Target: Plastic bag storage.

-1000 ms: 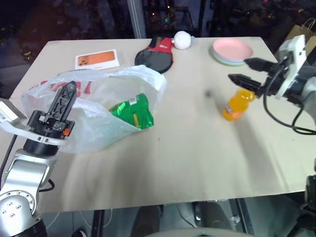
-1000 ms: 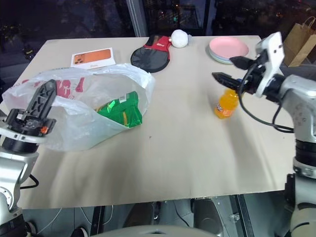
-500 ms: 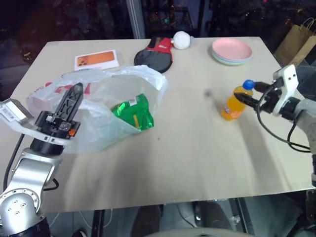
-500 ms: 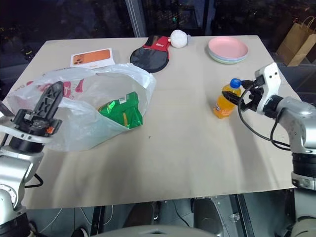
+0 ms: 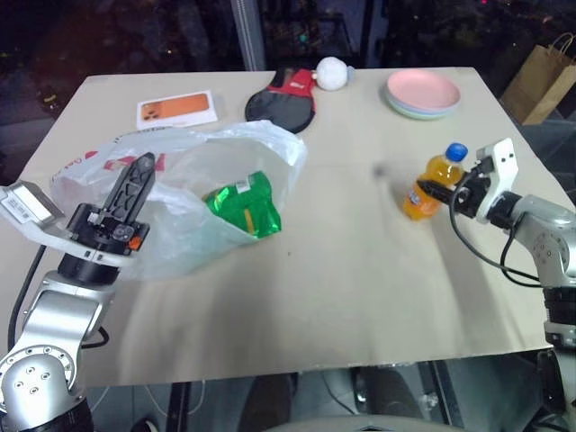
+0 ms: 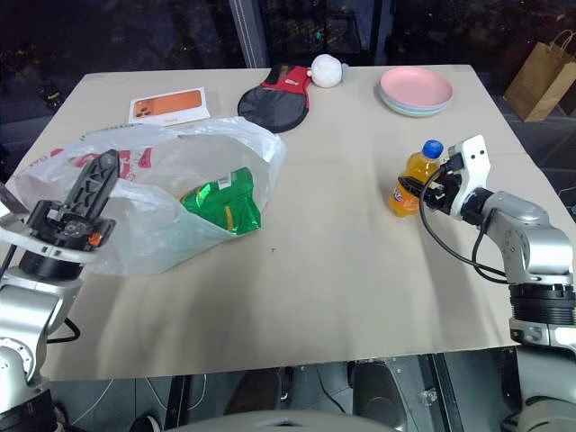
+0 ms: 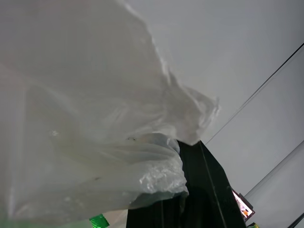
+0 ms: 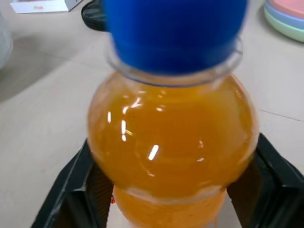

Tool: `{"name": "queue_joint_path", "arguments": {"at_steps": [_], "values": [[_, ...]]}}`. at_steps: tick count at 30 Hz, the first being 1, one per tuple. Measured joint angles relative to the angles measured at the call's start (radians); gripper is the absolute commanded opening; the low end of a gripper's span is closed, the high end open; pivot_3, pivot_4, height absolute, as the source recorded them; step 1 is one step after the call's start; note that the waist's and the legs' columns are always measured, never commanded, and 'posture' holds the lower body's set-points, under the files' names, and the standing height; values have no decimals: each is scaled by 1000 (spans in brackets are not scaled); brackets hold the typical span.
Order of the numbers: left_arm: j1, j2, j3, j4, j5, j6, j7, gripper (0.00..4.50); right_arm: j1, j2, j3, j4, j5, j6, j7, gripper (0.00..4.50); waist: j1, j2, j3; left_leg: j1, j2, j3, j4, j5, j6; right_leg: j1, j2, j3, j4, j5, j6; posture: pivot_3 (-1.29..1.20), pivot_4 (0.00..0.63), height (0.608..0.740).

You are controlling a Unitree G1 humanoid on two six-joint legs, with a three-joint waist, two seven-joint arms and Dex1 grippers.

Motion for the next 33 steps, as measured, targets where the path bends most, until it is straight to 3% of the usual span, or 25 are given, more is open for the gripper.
{"name": "queue_joint_path", "arguments": {"at_steps": [5, 9, 11, 14, 18, 22, 27, 33], "values": [[-7, 0, -24, 0, 0, 4, 0, 0, -13, 76, 0, -80, 106, 111, -3, 2573, -3, 1, 0, 0, 0, 0, 0, 0, 0, 0, 0, 0, 1, 0, 0, 0, 150, 740], [-24, -1, -47, -2, 0, 6, 0, 0, -128, 180, -1, -179, 240, 205, -47, 2573, -5, 1, 1, 0, 0, 0, 0, 0, 0, 0, 1, 0, 2, 0, 0, 0, 150, 740], [-48, -5, -68, -3, 0, 6, -1, 0, -204, 276, 2, -215, 298, 222, -84, 2573, -5, 1, 1, 0, 0, -1, 0, 0, 0, 0, 1, -1, 2, 0, 0, 0, 150, 740], [-58, -9, -102, -13, -1, 11, -1, 0, -345, 560, 32, -200, 364, 187, -183, 2573, -13, 2, 1, 1, 2, -1, 0, 0, 0, -2, 2, 0, 4, 0, 0, 0, 150, 740], [-68, -9, -98, -16, -6, 3, 2, 0, -386, 704, 187, -128, 316, 118, -171, 2573, 3, -2, -1, 0, 1, -3, 0, 0, 0, 0, 0, -3, 1, -1, -1, 0, 150, 740], [-62, -14, -78, -26, -6, -10, 6, 0, -366, 741, 311, 88, 176, -8, -111, 2573, 6, -4, -2, -1, -3, -3, 1, 0, 0, 0, -3, -3, 1, 0, -1, 0, 150, 740], [-18, -39, -70, -97, -25, -31, 10, 0, -431, 746, 303, 404, 76, -165, -82, 2573, -1, -3, -2, 0, -1, -4, 1, 0, -1, 0, -1, -4, 3, 0, -1, 0, 150, 740], [-9, -62, -70, -118, -27, -64, 27, 0, -438, 749, 377, 521, 1, -213, 15, 2573, -9, -3, -2, 0, 0, -3, -1, 0, -1, -1, 0, -3, 3, -1, -2, 0, 150, 740]]}}
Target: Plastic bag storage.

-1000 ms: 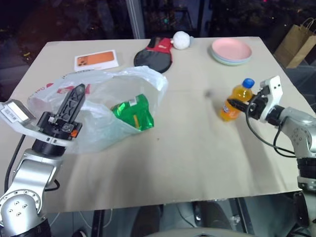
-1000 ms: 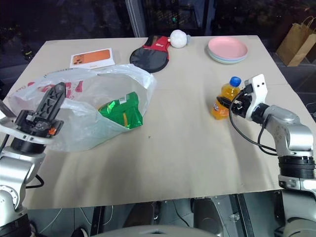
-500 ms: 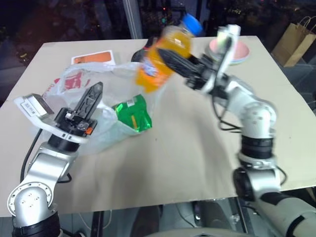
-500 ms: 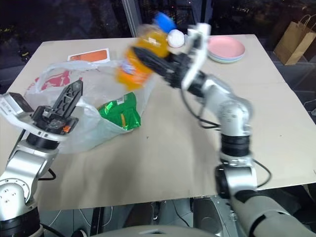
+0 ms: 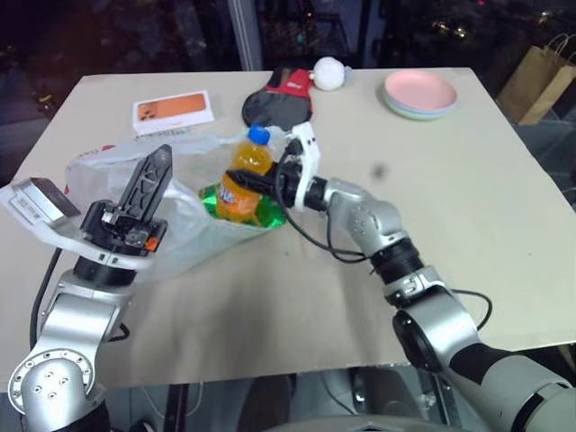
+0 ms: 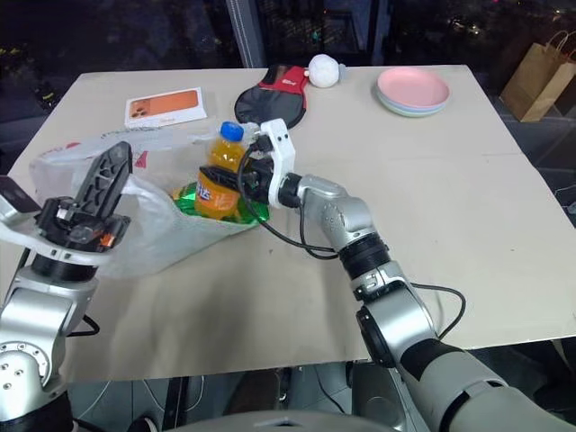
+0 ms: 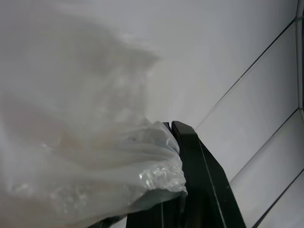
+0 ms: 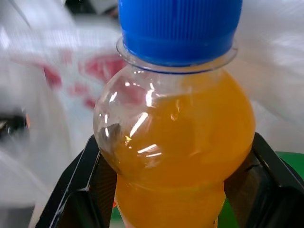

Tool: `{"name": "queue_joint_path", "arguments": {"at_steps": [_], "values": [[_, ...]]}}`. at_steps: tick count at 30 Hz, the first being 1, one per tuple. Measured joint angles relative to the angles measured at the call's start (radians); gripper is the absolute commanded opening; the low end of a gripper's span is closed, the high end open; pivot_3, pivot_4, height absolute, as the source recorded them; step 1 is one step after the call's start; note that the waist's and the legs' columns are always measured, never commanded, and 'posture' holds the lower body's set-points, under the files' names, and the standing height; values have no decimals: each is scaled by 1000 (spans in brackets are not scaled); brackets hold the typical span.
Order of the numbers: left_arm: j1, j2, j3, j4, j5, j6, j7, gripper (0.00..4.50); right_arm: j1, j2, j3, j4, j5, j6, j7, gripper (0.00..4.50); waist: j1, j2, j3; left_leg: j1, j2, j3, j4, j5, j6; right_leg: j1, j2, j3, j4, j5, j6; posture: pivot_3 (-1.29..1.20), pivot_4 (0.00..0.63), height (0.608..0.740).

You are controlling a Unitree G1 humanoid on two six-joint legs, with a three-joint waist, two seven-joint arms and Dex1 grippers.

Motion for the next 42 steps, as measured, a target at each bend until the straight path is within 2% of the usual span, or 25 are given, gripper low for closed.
{"name": "queue_joint_path", "arguments": {"at_steps": [6, 8, 10, 11, 14, 17, 26, 30, 42], "values": [[-1, -7, -6, 0, 5, -7, 1, 0, -11, 3, 45, 57, -28, -24, 26, 2573, 4, 0, 0, 0, 0, 0, 0, 0, 0, 0, 0, -1, 1, 0, 0, 0, 150, 740], [-1, -12, -9, 0, 6, -14, 1, 0, -55, 9, 39, 96, -22, -13, 13, 3582, 3, 0, 0, 0, 0, -1, 0, 0, 0, 0, 0, -1, 1, 0, 0, 0, 150, 740], [0, -13, -22, -1, 7, -14, -1, 0, -120, 19, -3, 137, 4, -2, -29, 4396, 2, 1, 0, 0, 0, -1, 0, 0, 0, 0, 0, -1, 2, 0, 0, 0, 150, 740], [3, -14, -33, -2, 11, -14, -2, 0, -166, 25, -44, 148, 25, 7, -58, 4458, 3, 1, 0, 0, 0, -1, 0, 0, 0, 0, 0, -1, 2, 0, 0, 0, 150, 740], [10, -16, -46, -2, 25, -14, -6, 0, -220, 33, -101, 148, 75, 28, -98, 4458, 3, 0, 0, 0, 0, -1, 0, 0, 0, 1, 0, -1, 1, 0, 0, 0, 150, 740], [17, -18, -47, -2, 30, -15, -9, 0, -220, 33, -100, 151, 77, 42, -129, 4458, 3, 0, 0, 0, 0, 0, 0, 0, 0, 0, 0, 0, 0, 0, 0, 0, 150, 740], [31, -18, -44, 5, 42, -17, -34, 0, -194, 29, 31, -5, 41, 79, -109, 4458, 2, 0, 0, 0, 0, 0, 0, 0, 0, 0, 0, -1, 0, 0, 0, 0, 150, 740], [32, -18, -40, 32, 43, -19, -45, 0, -82, 8, 66, -172, 80, 189, -27, 4458, 5, 0, 0, 0, 0, -1, 0, 0, 0, 0, 0, -1, 0, 0, 0, 0, 150, 740], [-3, -26, -75, 49, 64, -17, -46, 0, -55, 2, -53, -236, 93, 179, -17, 4458, 3, 0, 0, 0, 0, -1, 0, 0, 0, 0, 0, -1, 1, 0, 0, 0, 150, 740]]}}
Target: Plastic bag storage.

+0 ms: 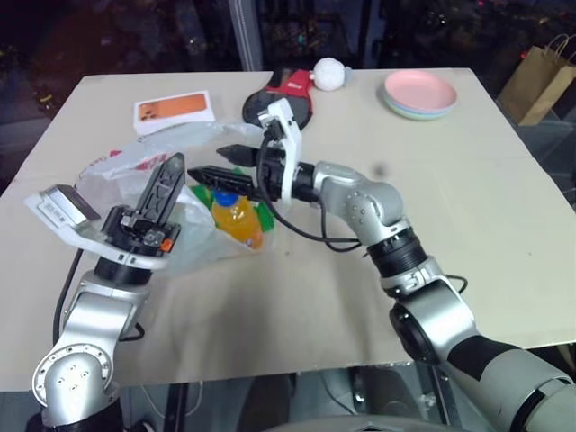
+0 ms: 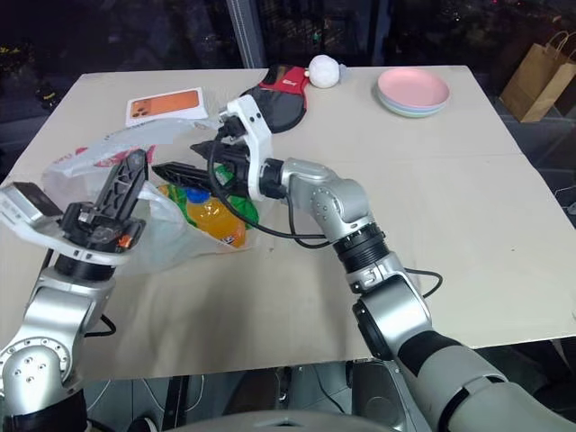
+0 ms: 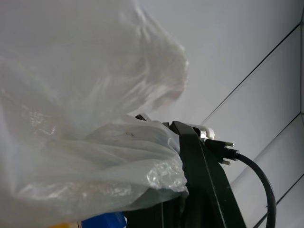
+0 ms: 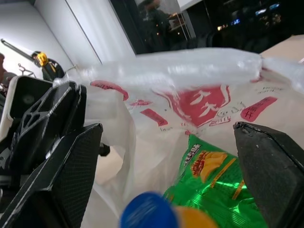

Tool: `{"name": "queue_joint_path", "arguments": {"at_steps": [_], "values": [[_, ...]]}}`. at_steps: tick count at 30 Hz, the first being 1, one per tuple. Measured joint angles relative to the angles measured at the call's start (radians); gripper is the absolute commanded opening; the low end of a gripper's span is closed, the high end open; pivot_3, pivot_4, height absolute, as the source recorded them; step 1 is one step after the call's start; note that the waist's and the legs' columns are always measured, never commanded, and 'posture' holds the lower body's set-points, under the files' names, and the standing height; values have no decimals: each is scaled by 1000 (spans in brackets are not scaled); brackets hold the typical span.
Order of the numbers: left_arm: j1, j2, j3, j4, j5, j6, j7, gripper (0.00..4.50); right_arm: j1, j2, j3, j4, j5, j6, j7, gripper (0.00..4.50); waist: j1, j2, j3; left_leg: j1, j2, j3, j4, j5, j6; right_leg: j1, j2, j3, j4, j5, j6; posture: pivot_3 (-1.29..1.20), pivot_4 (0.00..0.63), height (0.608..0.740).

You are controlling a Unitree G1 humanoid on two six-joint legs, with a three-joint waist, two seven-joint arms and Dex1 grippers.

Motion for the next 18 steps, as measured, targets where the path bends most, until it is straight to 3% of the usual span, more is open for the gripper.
{"name": "queue_joint_path", "arguments": {"at_steps": [6, 11, 14, 18], "values": [[-3, 0, 0, 8, 0, 0, 0, 0, 37, -62, -51, -144, 88, 72, 68, 4458, 1, 0, 0, 0, 0, 0, 0, 0, 0, 0, 0, 0, 0, 0, 0, 0, 150, 740], [-5, -1, -6, 16, 2, 1, 0, 0, 36, -170, -179, -165, 203, 152, 125, 4458, 3, 0, 0, 0, 0, 0, 0, 0, 0, 1, 0, -1, 0, 0, 0, 0, 150, 740], [-7, -5, -9, 17, 2, 3, 0, 0, 16, -223, -216, -104, 160, 97, 106, 4458, -1, 0, 0, 1, 0, 0, 0, 0, 0, 1, 0, 0, 0, 0, 0, 0, 150, 740], [-9, -4, -9, 18, 2, 6, 0, 0, 62, -279, -89, -42, -33, -9, 111, 4458, -3, 0, 0, 1, 0, 2, 0, 0, 0, 0, 0, 2, 0, 0, 0, 0, 150, 740]]}}
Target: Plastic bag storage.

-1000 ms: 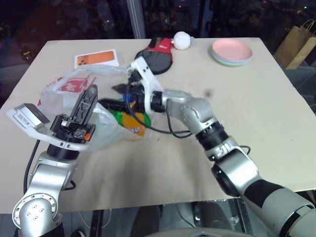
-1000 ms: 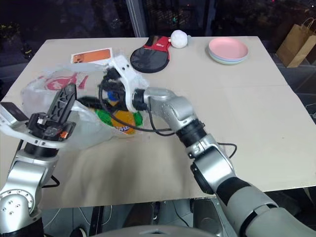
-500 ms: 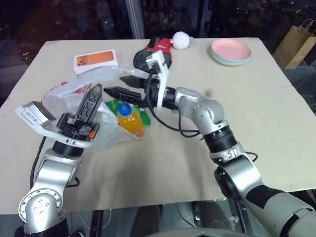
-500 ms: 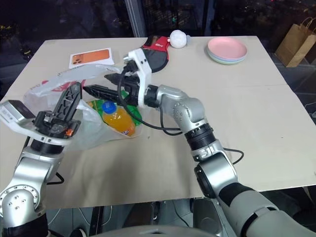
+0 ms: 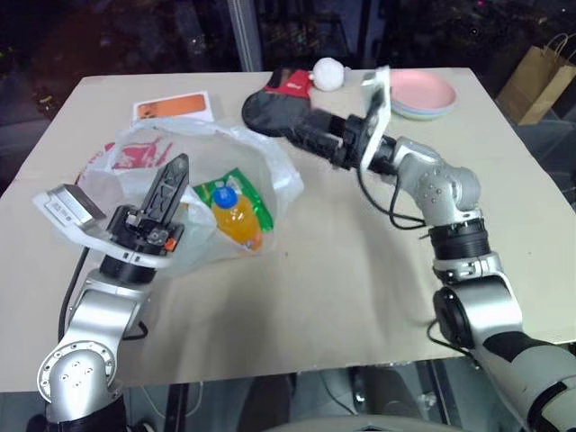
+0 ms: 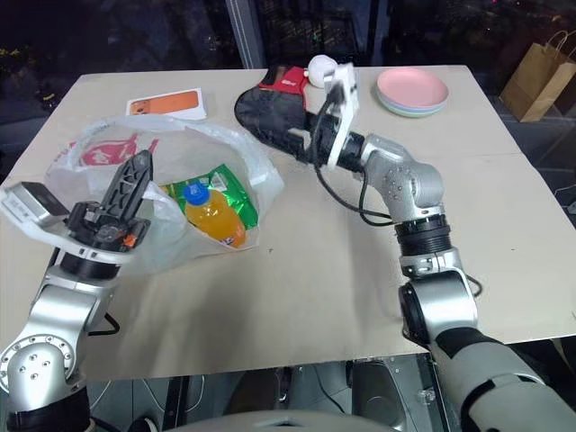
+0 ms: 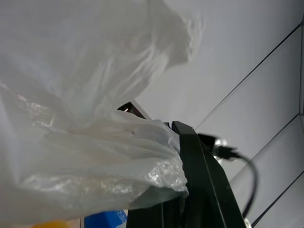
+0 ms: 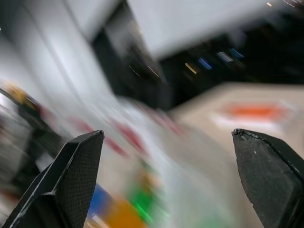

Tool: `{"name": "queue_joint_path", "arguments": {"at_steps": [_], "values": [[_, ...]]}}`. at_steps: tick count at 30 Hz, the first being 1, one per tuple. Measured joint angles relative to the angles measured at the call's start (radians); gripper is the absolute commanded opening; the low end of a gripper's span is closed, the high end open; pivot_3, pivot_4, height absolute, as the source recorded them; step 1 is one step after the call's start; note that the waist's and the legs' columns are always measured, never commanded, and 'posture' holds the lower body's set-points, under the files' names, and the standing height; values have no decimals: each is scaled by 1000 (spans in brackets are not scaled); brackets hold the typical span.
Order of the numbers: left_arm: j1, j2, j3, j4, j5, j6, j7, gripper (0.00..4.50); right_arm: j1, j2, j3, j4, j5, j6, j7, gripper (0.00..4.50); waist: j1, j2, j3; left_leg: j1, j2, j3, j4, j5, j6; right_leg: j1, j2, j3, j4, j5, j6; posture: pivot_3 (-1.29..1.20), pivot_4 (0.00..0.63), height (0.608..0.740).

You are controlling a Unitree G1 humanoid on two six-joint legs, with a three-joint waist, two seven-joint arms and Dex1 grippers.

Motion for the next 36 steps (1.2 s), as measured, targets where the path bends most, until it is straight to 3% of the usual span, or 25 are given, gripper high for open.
{"name": "queue_joint_path", "arguments": {"at_steps": [3, 5, 7, 11, 14, 20, 26, 31, 36], "values": [[-3, 0, 0, 0, 0, 9, 0, 0, 51, 43, 84, 42, -74, -23, -3, 4458, -1, 0, 0, -1, 0, 0, 0, 0, 0, -1, 0, 1, 0, 0, 0, 0, 150, 740], [-4, 1, 0, 1, 0, 13, -1, 0, 53, 66, 97, 49, -85, -28, -5, 3952, 2, 0, 0, -1, 0, 0, 0, 0, 0, -1, 0, 1, 0, 0, 0, 0, 150, 740], [-6, 1, 0, 2, 0, 16, -1, 0, 52, 88, 100, 49, -89, -32, 0, 3266, 6, 0, 0, -1, 0, 0, 0, 0, 0, 0, 0, 0, 0, 0, 0, 0, 150, 740], [-5, 1, 1, 2, 0, 17, -1, 0, 52, 84, 101, 48, -90, -25, 20, 1205, 9, 0, 0, -1, -1, -1, 0, 0, 0, 0, -1, -1, 0, 0, 0, 0, 150, 740], [-1, 2, 1, 2, -1, 18, -1, 0, 54, 64, 98, 46, -89, -18, 33, 24, 7, 0, 0, -1, -1, -1, 0, 0, 0, 0, -1, -1, 0, 0, 0, 0, 150, 740], [4, 25, -21, -2, 0, 48, -2, 0, 104, 30, 72, -12, -28, 76, 86, 24, 7, 0, 0, -1, -1, -1, 0, 0, 0, 0, -1, -1, 0, 0, 0, 0, 150, 740], [-27, 78, -123, -55, 22, 122, -17, 0, 110, 5, -48, -21, 87, 204, 78, 24, 10, 0, 0, -1, -1, -1, 0, 0, 0, 1, -1, -1, 0, 0, 0, 0, 150, 740], [-163, 107, -198, -81, -7, 150, 6, 0, 109, -127, -153, -20, 166, 309, 90, 24, 13, 1, 1, -2, -2, -2, 1, 0, 0, 1, -1, -2, -1, 0, 0, 0, 150, 740], [-461, 27, -213, -23, -67, 75, 143, 0, 62, -278, -231, -12, 197, 392, 101, 24, 17, 1, 2, -2, -2, -1, 3, 0, 0, 1, -1, -1, -1, 0, 0, 0, 150, 740]]}}
